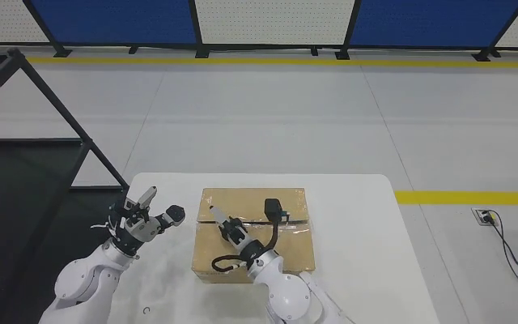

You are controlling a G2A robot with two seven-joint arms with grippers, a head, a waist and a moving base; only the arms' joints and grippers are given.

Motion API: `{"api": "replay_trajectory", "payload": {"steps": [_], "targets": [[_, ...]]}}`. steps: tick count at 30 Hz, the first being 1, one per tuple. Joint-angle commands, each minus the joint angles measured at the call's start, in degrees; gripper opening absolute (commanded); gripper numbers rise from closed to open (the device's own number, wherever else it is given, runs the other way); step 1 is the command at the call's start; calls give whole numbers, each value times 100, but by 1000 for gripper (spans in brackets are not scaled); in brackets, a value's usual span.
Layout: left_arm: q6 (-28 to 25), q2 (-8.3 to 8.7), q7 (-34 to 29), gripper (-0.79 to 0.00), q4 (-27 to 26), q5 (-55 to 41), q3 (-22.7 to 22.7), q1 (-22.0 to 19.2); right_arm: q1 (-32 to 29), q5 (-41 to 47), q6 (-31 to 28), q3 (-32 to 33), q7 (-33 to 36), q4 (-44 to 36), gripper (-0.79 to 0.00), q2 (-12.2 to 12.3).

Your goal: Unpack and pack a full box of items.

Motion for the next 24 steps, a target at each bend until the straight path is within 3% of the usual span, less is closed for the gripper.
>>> {"api": "replay_trajectory", "payload": {"steps": [1,24], "targets": [[-8,0,-7,0,4,-13,-12,15,40,17,-55,-36,-61,26,0,-26],[-196,-29,-221,0,153,-271,-74,144,304,-170,-721,-605,-788,376,0,-359]]}}
